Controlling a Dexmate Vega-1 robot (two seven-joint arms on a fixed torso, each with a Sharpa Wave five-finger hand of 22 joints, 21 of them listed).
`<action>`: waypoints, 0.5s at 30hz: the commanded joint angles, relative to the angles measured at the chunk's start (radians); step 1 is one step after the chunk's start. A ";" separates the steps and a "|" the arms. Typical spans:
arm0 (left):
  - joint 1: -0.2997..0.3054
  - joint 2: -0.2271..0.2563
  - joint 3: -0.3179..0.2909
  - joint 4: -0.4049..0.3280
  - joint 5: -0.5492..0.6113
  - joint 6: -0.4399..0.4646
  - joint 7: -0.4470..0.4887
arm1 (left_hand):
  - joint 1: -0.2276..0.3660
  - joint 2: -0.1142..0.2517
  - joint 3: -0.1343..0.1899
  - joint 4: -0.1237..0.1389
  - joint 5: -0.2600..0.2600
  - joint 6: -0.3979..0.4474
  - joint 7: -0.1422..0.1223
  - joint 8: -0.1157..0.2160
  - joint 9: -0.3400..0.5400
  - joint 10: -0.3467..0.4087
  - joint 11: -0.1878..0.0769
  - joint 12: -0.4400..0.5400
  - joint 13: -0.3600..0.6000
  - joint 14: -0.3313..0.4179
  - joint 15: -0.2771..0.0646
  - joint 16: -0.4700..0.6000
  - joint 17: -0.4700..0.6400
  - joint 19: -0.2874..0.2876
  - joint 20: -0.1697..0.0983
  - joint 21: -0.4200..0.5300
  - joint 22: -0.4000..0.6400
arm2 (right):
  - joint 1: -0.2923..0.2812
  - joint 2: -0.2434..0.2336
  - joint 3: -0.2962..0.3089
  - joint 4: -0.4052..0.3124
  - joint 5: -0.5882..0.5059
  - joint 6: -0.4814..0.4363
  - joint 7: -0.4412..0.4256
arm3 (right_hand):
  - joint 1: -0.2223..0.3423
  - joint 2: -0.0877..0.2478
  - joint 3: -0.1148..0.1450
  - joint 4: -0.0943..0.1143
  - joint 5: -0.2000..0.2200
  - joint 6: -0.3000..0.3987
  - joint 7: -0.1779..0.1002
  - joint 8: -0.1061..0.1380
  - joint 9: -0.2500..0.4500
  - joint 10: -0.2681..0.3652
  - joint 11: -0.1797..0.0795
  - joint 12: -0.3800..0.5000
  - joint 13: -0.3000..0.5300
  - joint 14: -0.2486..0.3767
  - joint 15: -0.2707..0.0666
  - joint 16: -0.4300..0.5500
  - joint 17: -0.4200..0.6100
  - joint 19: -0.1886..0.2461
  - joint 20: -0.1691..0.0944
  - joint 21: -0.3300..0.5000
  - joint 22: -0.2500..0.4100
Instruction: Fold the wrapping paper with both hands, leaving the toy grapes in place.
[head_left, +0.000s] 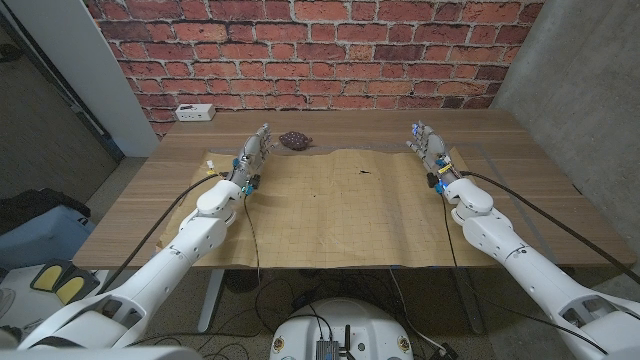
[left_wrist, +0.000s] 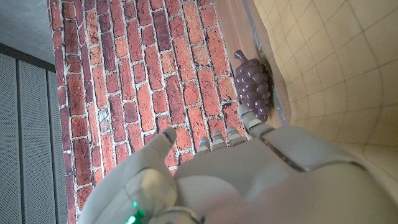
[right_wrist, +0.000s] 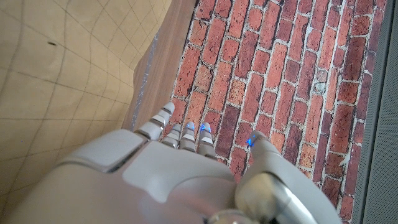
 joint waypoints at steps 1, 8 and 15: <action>0.003 0.032 0.014 -0.047 0.053 0.044 0.055 | 0.007 0.043 0.009 0.001 0.006 -0.008 0.001 0.004 0.005 -0.007 0.005 0.004 0.005 -0.009 -0.006 0.006 0.005 -0.001 -0.011 0.006 0.001 | 0.005 0.007 -0.010 0.012 -0.007 -0.001 0.004 | 0.010 0.050 0.009 0.002 0.006 0.006 0.001 0.005 0.001 -0.004 0.012 0.006 0.003 -0.011 -0.017 0.004 0.003 0.007 -0.041 0.006 0.001; 0.031 0.094 0.007 -0.142 0.122 0.114 0.157 | 0.004 0.038 0.016 0.003 0.007 0.008 0.000 0.008 0.006 0.011 0.008 0.007 0.005 0.002 0.006 0.006 0.004 -0.006 0.014 -0.001 0.001 | -0.002 0.008 -0.013 0.005 -0.013 0.000 -0.004 | 0.012 0.044 0.011 0.003 0.006 0.005 0.006 0.004 0.001 -0.001 0.017 0.006 0.003 -0.010 -0.013 0.004 0.001 0.007 -0.037 0.006 0.001; 0.050 0.139 0.002 -0.220 0.188 0.195 0.256 | -0.012 0.012 0.021 -0.001 -0.001 0.068 -0.020 0.017 0.009 0.040 0.008 0.005 0.006 0.030 0.059 0.002 0.003 -0.061 0.137 -0.035 0.004 | -0.009 0.000 -0.024 -0.019 -0.030 -0.026 -0.028 | 0.042 -0.007 0.009 -0.036 0.001 0.018 0.025 0.007 0.002 0.011 0.066 0.006 0.004 0.011 0.049 0.002 -0.010 0.009 0.024 0.006 0.002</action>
